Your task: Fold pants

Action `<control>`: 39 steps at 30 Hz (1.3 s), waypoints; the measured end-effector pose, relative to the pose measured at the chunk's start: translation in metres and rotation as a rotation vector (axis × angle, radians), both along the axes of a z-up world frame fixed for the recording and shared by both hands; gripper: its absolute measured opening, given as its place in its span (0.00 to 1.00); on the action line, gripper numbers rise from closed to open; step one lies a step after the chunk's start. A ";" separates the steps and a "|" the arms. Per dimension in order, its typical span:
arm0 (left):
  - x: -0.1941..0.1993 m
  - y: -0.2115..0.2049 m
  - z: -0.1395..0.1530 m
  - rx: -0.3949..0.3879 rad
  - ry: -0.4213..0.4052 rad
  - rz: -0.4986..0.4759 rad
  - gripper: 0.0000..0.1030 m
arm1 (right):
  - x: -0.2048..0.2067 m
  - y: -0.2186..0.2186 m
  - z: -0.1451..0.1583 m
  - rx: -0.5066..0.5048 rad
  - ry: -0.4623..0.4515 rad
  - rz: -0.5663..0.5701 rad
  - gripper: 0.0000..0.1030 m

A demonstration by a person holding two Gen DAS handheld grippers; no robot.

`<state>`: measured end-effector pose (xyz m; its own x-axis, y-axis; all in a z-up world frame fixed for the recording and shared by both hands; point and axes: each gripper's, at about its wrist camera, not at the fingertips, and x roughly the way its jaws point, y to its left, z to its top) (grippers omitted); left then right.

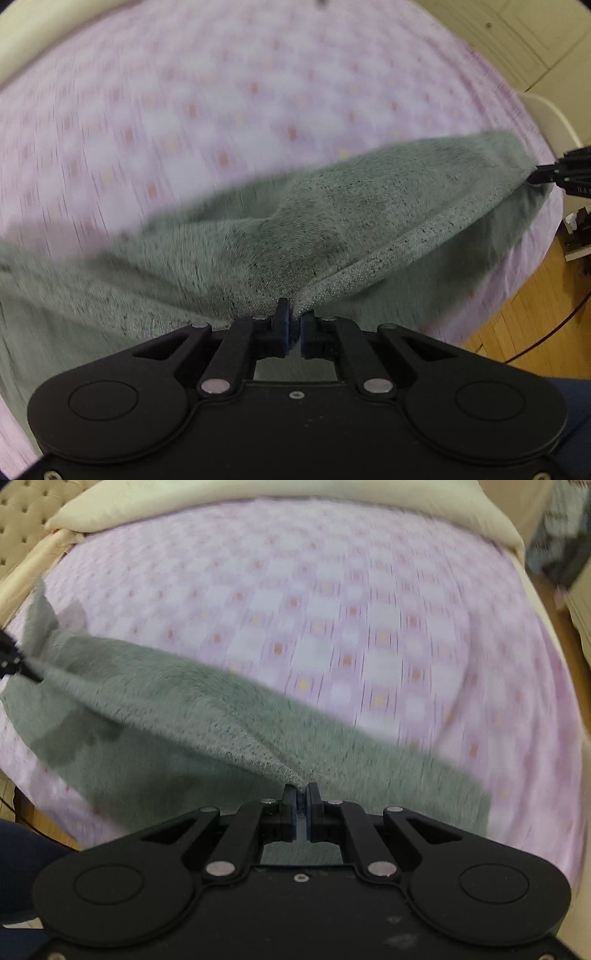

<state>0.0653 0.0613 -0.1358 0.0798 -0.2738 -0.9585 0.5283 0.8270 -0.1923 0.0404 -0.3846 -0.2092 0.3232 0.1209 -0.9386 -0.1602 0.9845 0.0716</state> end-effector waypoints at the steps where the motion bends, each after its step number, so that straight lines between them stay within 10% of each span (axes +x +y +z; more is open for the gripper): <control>1: -0.007 -0.001 -0.007 0.011 0.015 0.018 0.06 | -0.006 0.000 -0.007 0.005 0.010 -0.013 0.05; 11: -0.024 -0.003 -0.053 0.064 0.078 0.222 0.07 | -0.029 -0.011 -0.052 0.090 0.061 -0.165 0.10; 18: -0.020 -0.015 -0.072 0.108 0.082 0.320 0.07 | -0.054 -0.052 -0.013 0.219 -0.085 -0.358 0.28; 26: -0.031 -0.013 -0.069 0.129 0.065 0.435 0.07 | -0.052 -0.132 -0.031 0.094 -0.134 -0.621 0.33; 39: -0.041 -0.003 -0.058 0.098 0.074 0.591 0.07 | -0.037 -0.144 -0.060 0.181 -0.069 -0.516 0.34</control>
